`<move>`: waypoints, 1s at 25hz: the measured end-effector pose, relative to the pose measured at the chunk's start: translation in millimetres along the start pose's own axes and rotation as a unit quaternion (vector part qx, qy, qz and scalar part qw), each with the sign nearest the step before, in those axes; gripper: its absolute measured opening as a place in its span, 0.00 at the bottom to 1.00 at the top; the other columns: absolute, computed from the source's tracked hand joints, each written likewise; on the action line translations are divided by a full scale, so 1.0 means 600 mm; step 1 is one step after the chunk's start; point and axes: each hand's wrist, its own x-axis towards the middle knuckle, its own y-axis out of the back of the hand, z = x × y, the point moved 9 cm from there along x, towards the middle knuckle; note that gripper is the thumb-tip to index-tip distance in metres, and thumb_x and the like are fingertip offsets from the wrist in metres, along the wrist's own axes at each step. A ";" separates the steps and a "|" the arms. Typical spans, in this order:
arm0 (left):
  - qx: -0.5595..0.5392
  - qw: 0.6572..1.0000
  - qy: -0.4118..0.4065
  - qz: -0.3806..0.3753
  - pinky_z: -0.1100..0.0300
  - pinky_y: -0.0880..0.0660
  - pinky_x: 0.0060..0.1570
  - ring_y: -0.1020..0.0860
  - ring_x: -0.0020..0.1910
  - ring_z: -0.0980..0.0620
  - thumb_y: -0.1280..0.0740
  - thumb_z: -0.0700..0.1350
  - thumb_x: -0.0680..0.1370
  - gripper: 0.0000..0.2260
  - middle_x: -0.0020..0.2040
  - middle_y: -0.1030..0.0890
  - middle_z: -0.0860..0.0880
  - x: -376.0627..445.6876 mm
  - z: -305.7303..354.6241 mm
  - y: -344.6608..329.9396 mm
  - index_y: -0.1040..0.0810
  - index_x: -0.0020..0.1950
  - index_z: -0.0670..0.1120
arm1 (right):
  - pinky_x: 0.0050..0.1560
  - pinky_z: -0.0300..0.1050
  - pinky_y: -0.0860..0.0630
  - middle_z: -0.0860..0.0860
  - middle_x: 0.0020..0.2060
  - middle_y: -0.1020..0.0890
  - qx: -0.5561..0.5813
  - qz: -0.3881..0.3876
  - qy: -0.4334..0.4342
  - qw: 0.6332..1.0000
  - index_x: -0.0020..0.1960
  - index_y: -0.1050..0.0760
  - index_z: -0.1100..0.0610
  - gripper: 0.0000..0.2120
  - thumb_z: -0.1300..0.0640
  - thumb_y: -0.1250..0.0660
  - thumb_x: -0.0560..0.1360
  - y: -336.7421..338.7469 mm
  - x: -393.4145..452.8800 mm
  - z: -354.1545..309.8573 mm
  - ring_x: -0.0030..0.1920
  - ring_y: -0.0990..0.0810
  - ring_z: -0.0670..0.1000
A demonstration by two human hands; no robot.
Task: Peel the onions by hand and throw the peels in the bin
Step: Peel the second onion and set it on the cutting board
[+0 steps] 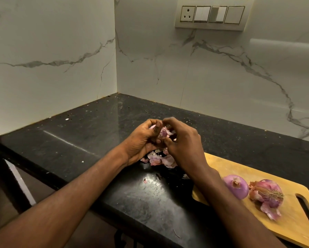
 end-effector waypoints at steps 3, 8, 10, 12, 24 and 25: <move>-0.001 0.999 0.008 -0.036 0.58 0.20 0.45 0.24 0.38 0.56 0.39 0.52 0.84 0.24 0.50 0.18 0.43 -0.002 -0.001 -0.016 0.28 0.66 0.31 | 0.49 0.48 0.17 0.47 0.52 0.14 0.020 0.026 -0.010 0.999 0.61 0.19 0.52 0.19 0.64 0.23 0.73 0.005 0.001 0.006 0.48 0.17 0.46; -0.014 0.999 0.006 -0.048 0.63 0.22 0.40 0.27 0.41 0.53 0.40 0.51 0.86 0.19 0.54 0.22 0.38 -0.001 -0.001 -0.018 0.25 0.62 0.33 | 0.41 0.49 0.22 0.46 0.45 0.18 0.018 -0.012 -0.016 1.000 0.55 0.19 0.52 0.16 0.67 0.26 0.72 -0.008 0.002 0.012 0.44 0.21 0.47; -0.008 0.999 0.005 -0.049 0.62 0.23 0.40 0.27 0.42 0.52 0.37 0.52 0.85 0.22 0.56 0.27 0.37 0.000 -0.002 -0.014 0.29 0.68 0.33 | 0.36 0.43 0.31 0.45 0.42 0.22 0.005 -0.031 -0.017 0.999 0.51 0.20 0.52 0.14 0.68 0.28 0.71 -0.015 0.001 0.012 0.41 0.26 0.45; -0.007 0.998 0.006 -0.056 0.62 0.24 0.40 0.26 0.40 0.53 0.38 0.51 0.85 0.20 0.52 0.26 0.38 0.001 -0.004 -0.015 0.28 0.64 0.33 | 0.35 0.38 0.38 0.45 0.41 0.23 -0.001 -0.036 -0.013 0.999 0.49 0.21 0.53 0.13 0.69 0.29 0.71 -0.014 0.001 0.009 0.39 0.28 0.45; -0.045 0.998 0.005 -0.047 0.51 0.19 0.49 0.25 0.42 0.51 0.37 0.55 0.83 0.29 0.54 0.22 0.37 0.007 -0.004 -0.006 0.31 0.70 0.29 | 0.48 0.52 0.17 0.48 0.50 0.14 0.020 0.020 0.011 1.000 0.57 0.18 0.53 0.16 0.65 0.24 0.73 0.004 -0.001 0.001 0.48 0.17 0.49; -0.041 0.998 0.007 -0.047 0.51 0.19 0.50 0.25 0.41 0.52 0.38 0.54 0.84 0.29 0.53 0.22 0.38 0.007 -0.006 -0.006 0.31 0.70 0.28 | 0.47 0.53 0.17 0.49 0.49 0.14 0.023 0.019 0.007 1.000 0.56 0.18 0.53 0.15 0.65 0.24 0.73 0.003 -0.001 0.002 0.47 0.17 0.49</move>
